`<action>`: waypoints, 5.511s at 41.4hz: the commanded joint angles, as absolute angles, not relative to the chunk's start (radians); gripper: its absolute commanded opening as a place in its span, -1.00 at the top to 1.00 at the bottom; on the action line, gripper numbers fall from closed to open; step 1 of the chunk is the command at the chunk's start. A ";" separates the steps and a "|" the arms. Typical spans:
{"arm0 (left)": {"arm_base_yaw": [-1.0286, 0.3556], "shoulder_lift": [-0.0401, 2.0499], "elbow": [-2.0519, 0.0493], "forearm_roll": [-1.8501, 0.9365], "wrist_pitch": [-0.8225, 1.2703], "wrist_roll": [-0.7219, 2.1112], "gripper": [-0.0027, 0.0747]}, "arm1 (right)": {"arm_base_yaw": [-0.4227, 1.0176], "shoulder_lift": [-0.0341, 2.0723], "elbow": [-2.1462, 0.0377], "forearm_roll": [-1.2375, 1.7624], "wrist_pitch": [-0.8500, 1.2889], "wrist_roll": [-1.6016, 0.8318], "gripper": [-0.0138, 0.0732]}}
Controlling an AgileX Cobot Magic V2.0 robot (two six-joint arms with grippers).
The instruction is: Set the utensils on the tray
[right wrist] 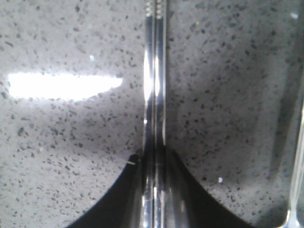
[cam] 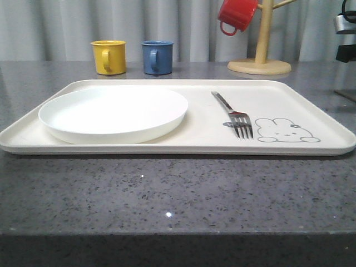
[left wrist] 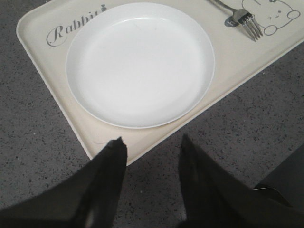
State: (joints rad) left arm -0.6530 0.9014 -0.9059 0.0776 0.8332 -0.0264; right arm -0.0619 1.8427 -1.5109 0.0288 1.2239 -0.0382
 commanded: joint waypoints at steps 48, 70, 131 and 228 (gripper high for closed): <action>-0.659 0.894 -0.932 0.084 0.765 -0.036 0.20 | 0.190 1.829 -1.585 0.383 1.258 0.087 0.36; -0.659 0.894 -0.932 0.084 0.765 -0.036 0.20 | 0.189 1.710 -1.585 0.274 1.243 -0.067 0.02; -0.659 0.894 -0.932 0.084 0.765 -0.036 0.20 | -0.213 1.833 -1.585 -0.056 1.286 -0.196 0.65; -0.659 0.894 -0.932 0.084 0.765 -0.036 0.20 | 0.400 0.784 -0.944 0.112 1.018 -0.129 0.05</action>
